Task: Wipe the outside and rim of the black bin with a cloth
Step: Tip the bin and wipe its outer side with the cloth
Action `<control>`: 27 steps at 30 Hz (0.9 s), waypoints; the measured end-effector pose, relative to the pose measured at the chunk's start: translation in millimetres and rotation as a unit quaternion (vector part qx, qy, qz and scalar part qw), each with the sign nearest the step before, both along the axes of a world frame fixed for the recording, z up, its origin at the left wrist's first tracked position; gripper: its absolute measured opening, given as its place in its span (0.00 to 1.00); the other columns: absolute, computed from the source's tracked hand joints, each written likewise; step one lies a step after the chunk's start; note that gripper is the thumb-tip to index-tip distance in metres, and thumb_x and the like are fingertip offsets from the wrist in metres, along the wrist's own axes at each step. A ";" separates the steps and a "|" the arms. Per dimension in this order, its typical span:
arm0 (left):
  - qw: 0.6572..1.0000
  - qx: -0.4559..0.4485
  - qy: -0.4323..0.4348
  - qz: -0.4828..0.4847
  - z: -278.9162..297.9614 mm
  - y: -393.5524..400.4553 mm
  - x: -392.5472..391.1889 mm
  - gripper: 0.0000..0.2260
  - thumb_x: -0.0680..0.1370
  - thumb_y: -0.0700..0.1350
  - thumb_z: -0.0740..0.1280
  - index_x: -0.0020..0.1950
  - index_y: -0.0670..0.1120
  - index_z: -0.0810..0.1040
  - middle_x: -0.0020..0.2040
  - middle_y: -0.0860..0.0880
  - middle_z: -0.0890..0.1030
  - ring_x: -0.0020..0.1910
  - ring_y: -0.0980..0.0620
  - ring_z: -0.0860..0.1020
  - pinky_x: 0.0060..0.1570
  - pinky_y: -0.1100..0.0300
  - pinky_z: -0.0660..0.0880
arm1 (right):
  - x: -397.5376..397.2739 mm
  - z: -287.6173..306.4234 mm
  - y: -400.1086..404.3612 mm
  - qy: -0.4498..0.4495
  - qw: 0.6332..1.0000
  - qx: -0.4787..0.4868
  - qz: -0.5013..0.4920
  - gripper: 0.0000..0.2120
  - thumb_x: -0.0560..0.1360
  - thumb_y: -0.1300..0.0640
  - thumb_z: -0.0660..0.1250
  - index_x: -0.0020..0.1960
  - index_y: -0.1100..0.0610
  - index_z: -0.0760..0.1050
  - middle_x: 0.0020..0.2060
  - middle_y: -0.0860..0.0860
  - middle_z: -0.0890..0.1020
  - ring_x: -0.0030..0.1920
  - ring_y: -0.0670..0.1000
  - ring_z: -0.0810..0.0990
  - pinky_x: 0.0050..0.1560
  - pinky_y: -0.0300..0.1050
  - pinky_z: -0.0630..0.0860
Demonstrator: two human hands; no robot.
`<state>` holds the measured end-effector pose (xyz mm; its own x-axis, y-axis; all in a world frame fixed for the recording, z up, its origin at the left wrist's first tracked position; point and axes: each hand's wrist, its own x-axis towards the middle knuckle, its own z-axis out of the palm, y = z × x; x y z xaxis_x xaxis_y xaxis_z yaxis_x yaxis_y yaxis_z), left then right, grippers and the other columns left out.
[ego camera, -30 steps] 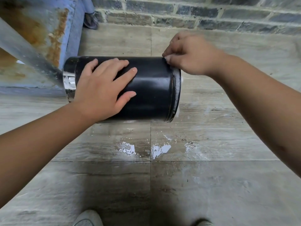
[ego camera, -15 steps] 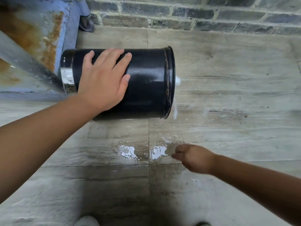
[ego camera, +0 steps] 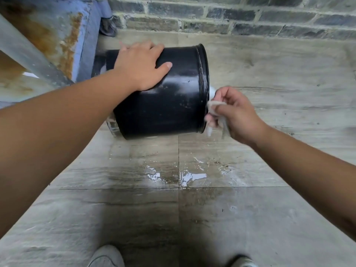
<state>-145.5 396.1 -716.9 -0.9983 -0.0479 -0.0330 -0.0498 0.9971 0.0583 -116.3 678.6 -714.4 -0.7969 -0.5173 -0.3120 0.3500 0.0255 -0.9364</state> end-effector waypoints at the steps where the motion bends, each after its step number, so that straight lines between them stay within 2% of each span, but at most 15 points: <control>1: 1.000 0.005 -0.016 -0.009 -1.4 1.6 -0.3 0.32 0.75 0.67 0.46 0.72 0.51 0.66 0.67 0.44 0.73 0.65 0.39 0.71 0.61 0.41 0.66 | -8.3 3.4 -1.4 -0.007 1.000 -0.011 -0.015 0.10 0.71 0.67 0.65 0.40 0.53 0.72 0.30 0.52 0.77 0.29 0.52 0.77 0.29 0.43 0.74; 5: 0.999 0.016 0.010 -0.031 -4.8 14.2 10.5 0.27 0.78 0.63 0.49 0.71 0.53 0.69 0.65 0.44 0.72 0.64 0.40 0.70 0.59 0.43 0.66 | -37.3 7.9 -8.2 -0.006 0.999 -0.024 -0.048 0.11 0.72 0.72 0.61 0.39 0.57 0.72 0.27 0.53 0.74 0.27 0.50 0.71 0.27 0.39 0.68; 9: 0.998 -0.014 -0.024 -0.053 -7.9 23.2 27.7 0.26 0.78 0.62 0.54 0.75 0.56 0.63 0.74 0.45 0.66 0.72 0.41 0.64 0.63 0.39 0.65 | -59.4 9.9 -25.9 -0.011 0.995 0.000 -0.098 0.11 0.74 0.72 0.57 0.42 0.59 0.73 0.31 0.54 0.75 0.29 0.48 0.73 0.30 0.40 0.67; 11: 0.998 -0.020 -0.027 -0.061 -9.2 17.4 37.8 0.25 0.79 0.60 0.57 0.76 0.57 0.62 0.75 0.45 0.64 0.72 0.40 0.63 0.64 0.39 0.65 | -66.8 8.5 -35.0 0.043 0.992 0.061 -0.101 0.09 0.75 0.70 0.60 0.43 0.59 0.74 0.31 0.54 0.75 0.27 0.48 0.72 0.27 0.40 0.67; 13: 0.997 -0.022 -0.013 -0.070 -11.7 8.8 47.6 0.25 0.78 0.59 0.59 0.75 0.56 0.63 0.75 0.45 0.65 0.71 0.40 0.64 0.61 0.39 0.67 | -71.9 6.5 -42.3 0.144 0.975 0.158 -0.058 0.05 0.74 0.67 0.64 0.46 0.57 0.74 0.31 0.51 0.76 0.25 0.46 0.71 0.23 0.38 0.67; 14: 0.997 -0.023 -0.010 -0.071 -13.4 4.8 51.1 0.25 0.78 0.58 0.59 0.75 0.56 0.63 0.75 0.45 0.64 0.71 0.40 0.64 0.61 0.39 0.68 | -74.9 5.6 -45.3 0.204 0.956 0.211 -0.021 0.04 0.74 0.64 0.65 0.47 0.57 0.75 0.32 0.48 0.76 0.27 0.45 0.72 0.25 0.37 0.68; 16: 0.997 -0.023 -0.017 -0.066 -16.0 -1.4 53.3 0.25 0.79 0.59 0.58 0.76 0.56 0.62 0.77 0.45 0.63 0.74 0.41 0.63 0.63 0.39 0.67 | -81.7 4.8 -49.1 0.314 0.901 0.295 0.053 0.03 0.74 0.62 0.65 0.47 0.57 0.77 0.35 0.42 0.76 0.36 0.45 0.74 0.36 0.36 0.71; 17: 0.998 -0.022 -0.022 -0.062 -16.3 -3.0 52.9 0.26 0.79 0.59 0.58 0.76 0.57 0.61 0.78 0.46 0.61 0.75 0.42 0.61 0.65 0.40 0.66 | -84.4 4.6 -49.4 0.351 0.877 0.320 0.075 0.04 0.74 0.61 0.65 0.47 0.58 0.78 0.37 0.42 0.76 0.41 0.46 0.75 0.41 0.37 0.70; 21: 0.996 -0.022 -0.049 -0.064 -12.3 -5.0 46.5 0.26 0.80 0.59 0.56 0.78 0.57 0.57 0.79 0.48 0.58 0.77 0.44 0.58 0.67 0.40 0.66 | -72.4 -5.2 -35.7 0.485 0.786 0.362 0.124 0.07 0.75 0.63 0.63 0.49 0.61 0.79 0.48 0.56 0.79 0.49 0.54 0.76 0.51 0.41 0.69; 23: 0.996 -0.014 -0.070 -0.060 -10.2 -5.4 43.4 0.27 0.80 0.59 0.55 0.78 0.57 0.55 0.80 0.48 0.56 0.78 0.44 0.57 0.68 0.40 0.65 | -50.7 -18.4 -21.9 0.534 0.751 0.354 0.156 0.07 0.75 0.64 0.63 0.51 0.62 0.77 0.50 0.60 0.77 0.47 0.57 0.77 0.48 0.45 0.74; 25: 0.995 -0.014 -0.081 -0.062 -8.0 -4.8 40.6 0.27 0.80 0.59 0.55 0.78 0.56 0.55 0.80 0.47 0.55 0.78 0.43 0.56 0.68 0.40 0.64 | -23.8 -36.7 -5.8 0.557 0.726 0.346 0.207 0.06 0.74 0.66 0.64 0.49 0.63 0.77 0.49 0.61 0.77 0.42 0.59 0.78 0.41 0.48 0.77; 27: 0.994 -0.017 -0.083 -0.068 -5.0 -5.2 37.8 0.27 0.80 0.58 0.55 0.79 0.56 0.54 0.80 0.46 0.55 0.78 0.43 0.56 0.68 0.42 0.64 | 3.1 -60.3 11.6 0.546 0.679 0.393 0.294 0.06 0.74 0.67 0.65 0.50 0.63 0.78 0.49 0.60 0.78 0.40 0.59 0.79 0.37 0.48 0.78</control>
